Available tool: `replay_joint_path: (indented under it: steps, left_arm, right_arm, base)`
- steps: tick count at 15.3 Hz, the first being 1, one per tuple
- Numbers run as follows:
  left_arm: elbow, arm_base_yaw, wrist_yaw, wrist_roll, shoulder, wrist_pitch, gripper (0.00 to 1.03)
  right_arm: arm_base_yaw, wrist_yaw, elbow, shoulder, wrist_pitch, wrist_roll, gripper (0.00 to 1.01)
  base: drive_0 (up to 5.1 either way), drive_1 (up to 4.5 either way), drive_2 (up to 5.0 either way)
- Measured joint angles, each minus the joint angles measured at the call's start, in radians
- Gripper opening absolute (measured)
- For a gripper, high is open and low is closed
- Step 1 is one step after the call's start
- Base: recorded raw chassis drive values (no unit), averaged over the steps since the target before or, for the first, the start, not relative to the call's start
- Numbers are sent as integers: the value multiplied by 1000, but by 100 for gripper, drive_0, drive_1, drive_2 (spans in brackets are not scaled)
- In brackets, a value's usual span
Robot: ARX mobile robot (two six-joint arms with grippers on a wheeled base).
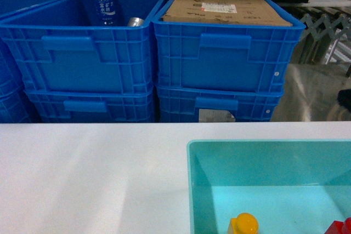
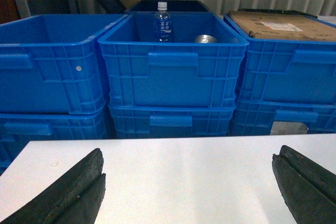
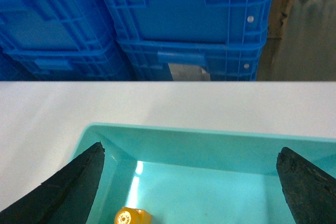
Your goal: Pick red block from blue box to shelf
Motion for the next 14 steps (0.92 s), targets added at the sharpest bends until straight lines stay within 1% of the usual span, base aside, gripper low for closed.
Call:
replay_joint_path:
  steps: [2,4,5,6,7,8,9,13,14]
  left_arm:
    - [0,0,0,0,0,0,98]
    - [0,0,0,0,0,0,98]
    - [0,0,0,0,0,0,98]
    - [0,0,0,0,0,0,98]
    - [0,0,0,0,0,0,98]
    - [0,0,0,0,0,0,98]
    - [0,0,0,0,0,0,98]
    - [0,0,0,0,0,0,98]
    - [0,0,0,0,0,0,98]
  right_arm:
    - [12,26,11,90,47,0,98]
    - [10,40,16,170,91,4,98]
    - [10,50,21,210,92,16,98]
    - [13,65,32,259,76,42,98]
    - [34,96,48,292,90,55,98]
    - [53,109,72,344,109,67,98]
    - [65,117,80,382,115,71,98]
    - [96,204,150,510,129,82,98]
    - [95,234,155,544,130,103,98]
  base:
    - [0,0,0]
    - [0,0,0]
    - [0,0,0]
    - [0,0,0]
    - [0,0,0]
    - [0,0,0]
    - [0,0,0]
    - [0,0,0]
    - [0,0,0]
